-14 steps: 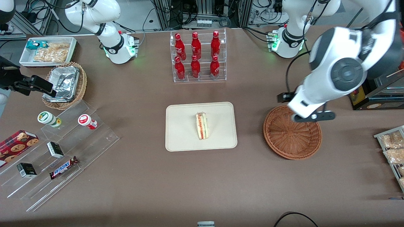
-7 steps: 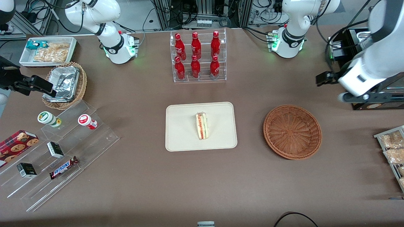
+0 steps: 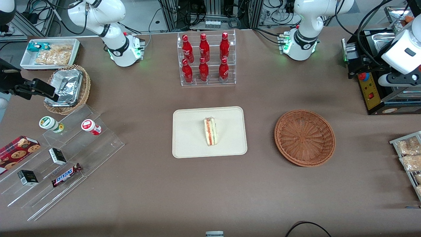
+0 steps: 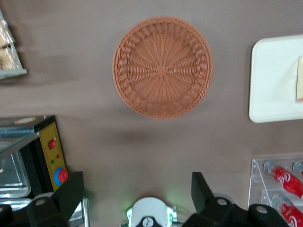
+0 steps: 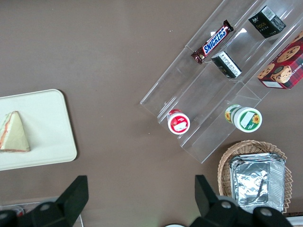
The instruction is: Place sandwich from basket to tray
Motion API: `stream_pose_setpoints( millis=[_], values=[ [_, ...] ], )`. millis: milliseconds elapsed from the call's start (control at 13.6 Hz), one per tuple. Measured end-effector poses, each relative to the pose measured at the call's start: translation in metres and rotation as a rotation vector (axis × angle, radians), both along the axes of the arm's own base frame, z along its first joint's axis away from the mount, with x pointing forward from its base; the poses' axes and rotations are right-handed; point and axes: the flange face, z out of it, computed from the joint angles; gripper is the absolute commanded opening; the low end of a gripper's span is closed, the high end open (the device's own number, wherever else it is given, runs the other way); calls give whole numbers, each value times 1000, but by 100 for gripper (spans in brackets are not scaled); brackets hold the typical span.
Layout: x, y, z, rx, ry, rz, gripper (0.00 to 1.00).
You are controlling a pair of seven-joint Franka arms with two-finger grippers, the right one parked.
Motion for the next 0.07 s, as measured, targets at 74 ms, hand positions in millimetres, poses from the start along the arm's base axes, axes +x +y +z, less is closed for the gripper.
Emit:
stream_pose_setpoints(
  millis=[74],
  values=[
    [2, 0, -1, -1, -11, 0, 100]
  ],
)
